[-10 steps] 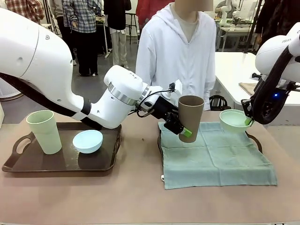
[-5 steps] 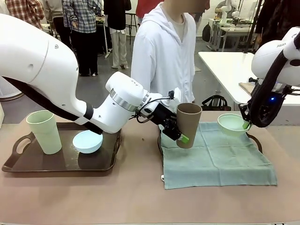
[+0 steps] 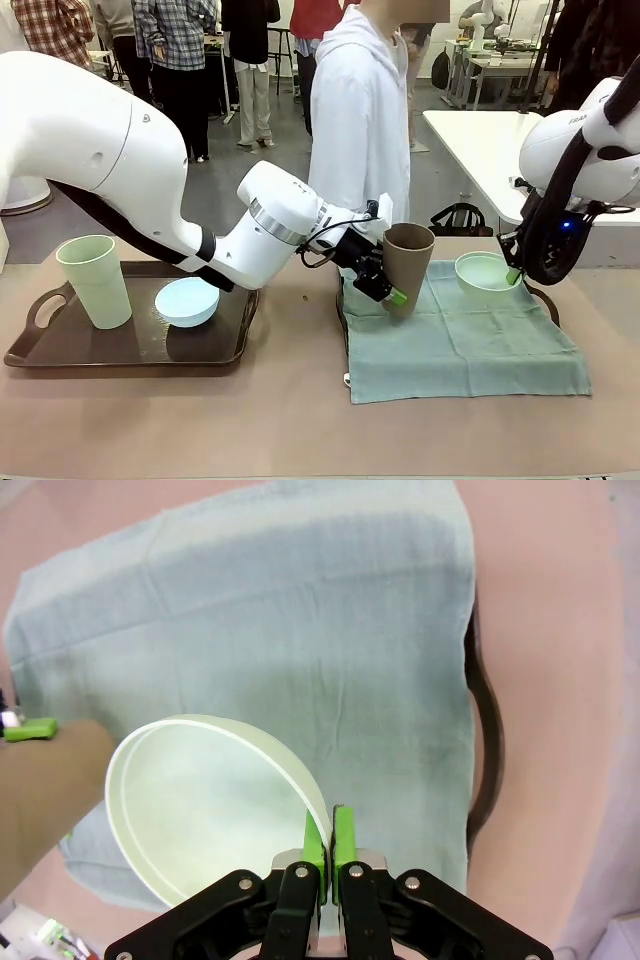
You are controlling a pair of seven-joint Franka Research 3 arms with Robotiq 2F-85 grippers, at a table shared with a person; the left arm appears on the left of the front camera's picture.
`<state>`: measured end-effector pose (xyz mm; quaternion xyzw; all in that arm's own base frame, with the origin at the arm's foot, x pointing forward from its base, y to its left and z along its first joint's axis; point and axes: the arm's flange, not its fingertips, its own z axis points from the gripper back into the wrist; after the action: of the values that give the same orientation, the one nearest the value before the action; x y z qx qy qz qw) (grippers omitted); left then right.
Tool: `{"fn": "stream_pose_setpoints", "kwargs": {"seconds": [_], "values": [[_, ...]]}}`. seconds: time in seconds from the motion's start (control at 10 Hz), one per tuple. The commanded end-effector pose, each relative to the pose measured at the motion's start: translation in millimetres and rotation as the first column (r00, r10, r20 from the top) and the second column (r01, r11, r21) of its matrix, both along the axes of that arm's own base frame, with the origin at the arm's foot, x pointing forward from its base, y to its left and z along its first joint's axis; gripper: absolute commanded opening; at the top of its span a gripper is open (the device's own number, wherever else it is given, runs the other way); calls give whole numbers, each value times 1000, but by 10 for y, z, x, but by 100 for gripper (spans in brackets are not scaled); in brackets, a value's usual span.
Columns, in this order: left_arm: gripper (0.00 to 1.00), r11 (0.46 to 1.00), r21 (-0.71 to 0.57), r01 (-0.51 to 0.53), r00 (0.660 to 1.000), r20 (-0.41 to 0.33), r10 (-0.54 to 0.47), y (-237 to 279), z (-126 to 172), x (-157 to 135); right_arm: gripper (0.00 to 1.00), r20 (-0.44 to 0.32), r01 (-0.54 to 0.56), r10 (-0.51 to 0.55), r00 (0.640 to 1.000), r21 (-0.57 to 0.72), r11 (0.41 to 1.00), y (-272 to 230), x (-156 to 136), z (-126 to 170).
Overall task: Set up a tray with a mat and arrange the tableware.
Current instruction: Place the Picnic Bowl and Reusable plastic cup back onto the Handle tray in front of the human's position.
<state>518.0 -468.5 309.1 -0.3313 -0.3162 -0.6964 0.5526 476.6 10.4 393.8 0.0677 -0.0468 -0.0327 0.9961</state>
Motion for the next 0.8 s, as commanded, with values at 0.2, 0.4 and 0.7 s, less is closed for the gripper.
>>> {"fn": "stream_pose_setpoints", "kwargs": {"seconds": [0.2, 0.4, 0.7], "values": [[81, 999, -31, 17, 998, 54, -15, -29, -59, -18, 4, 14, -29, 29, 999, 19, 999, 61, 57, -297], [81, 999, -42, 29, 996, 81, -26, -48, -73, -12, 4, 0, -28, 28, 1000, 30, 999, 45, 119, -422], [81, 997, -58, 47, 994, 105, -41, -60, -79, 2, 4, -5, -29, 29, 1000, 34, 999, 37, 170, -519]]}}
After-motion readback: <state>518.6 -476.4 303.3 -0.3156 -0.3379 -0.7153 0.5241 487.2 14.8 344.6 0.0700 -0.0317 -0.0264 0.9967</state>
